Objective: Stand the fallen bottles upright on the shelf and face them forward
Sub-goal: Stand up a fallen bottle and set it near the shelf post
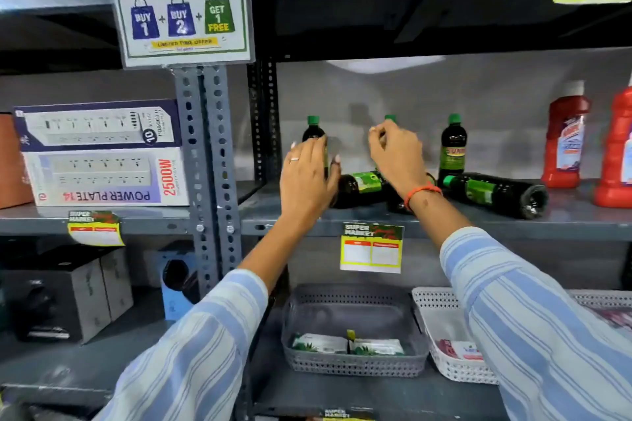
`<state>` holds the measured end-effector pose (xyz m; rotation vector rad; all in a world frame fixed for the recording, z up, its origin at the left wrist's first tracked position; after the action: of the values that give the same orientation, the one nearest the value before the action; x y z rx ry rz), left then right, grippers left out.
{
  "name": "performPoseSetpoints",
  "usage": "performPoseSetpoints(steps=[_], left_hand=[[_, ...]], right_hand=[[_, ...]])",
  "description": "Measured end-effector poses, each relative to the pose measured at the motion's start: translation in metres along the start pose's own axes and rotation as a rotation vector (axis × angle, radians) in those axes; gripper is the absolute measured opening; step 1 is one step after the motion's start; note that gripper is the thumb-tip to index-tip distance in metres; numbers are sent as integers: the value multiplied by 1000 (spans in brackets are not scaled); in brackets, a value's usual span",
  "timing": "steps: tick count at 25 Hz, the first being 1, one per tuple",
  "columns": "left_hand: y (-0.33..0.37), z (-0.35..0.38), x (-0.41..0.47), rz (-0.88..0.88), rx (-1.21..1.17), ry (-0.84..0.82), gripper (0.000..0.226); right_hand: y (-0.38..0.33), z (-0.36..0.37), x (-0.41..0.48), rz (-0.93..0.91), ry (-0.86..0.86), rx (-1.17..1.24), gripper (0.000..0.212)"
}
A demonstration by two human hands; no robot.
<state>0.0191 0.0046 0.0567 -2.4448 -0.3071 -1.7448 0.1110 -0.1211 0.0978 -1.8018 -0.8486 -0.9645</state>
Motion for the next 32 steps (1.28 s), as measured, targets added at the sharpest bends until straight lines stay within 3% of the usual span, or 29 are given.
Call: performPoseSetpoints(steps=[4, 6, 9, 12, 15, 18, 20, 23, 26, 28, 32], left_hand=[[-69, 27, -44, -124, 77, -278, 59], [-86, 35, -56, -112, 136, -362, 53], [-96, 34, -60, -112, 183, -387, 55], [-93, 31, -63, -105, 195, -367, 55], [-90, 27, -67, -91, 168, -346, 52], [-91, 25, -68, -57, 151, -324, 53], [-91, 24, -67, -34, 154, -308, 61], [-90, 25, -69, -3, 146, -278, 71], [-92, 27, -70, 15, 159, -262, 79], [-92, 27, -70, 16, 156, -246, 80], [-94, 28, -77, -3, 177, -183, 78]], right_hand=[[8, 78, 0, 197, -504, -394, 36], [17, 107, -1, 218, -646, -523, 39], [48, 131, 6, 505, -640, -399, 65], [71, 143, -3, 820, -541, -96, 103], [80, 158, -8, 964, -389, 198, 135], [56, 153, -13, 836, -322, 179, 123], [30, 141, -15, 620, -239, 49, 109], [-9, 130, -25, 240, -157, -80, 107], [-24, 140, -35, 32, -177, -164, 108], [-29, 143, -39, 16, -185, -185, 110], [-12, 150, -38, 241, -281, -109, 121]])
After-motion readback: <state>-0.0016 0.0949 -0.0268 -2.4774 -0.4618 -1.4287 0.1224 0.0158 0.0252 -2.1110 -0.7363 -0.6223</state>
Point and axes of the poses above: each hand's wrist, its own x-axis towards the middle knuckle, its own z-axis out of the palm, y = z × x, the point moved 6 cm from there along x, towards the middle knuckle, and after that the axes turned 1 degree about -z, right-handed, at the moved point
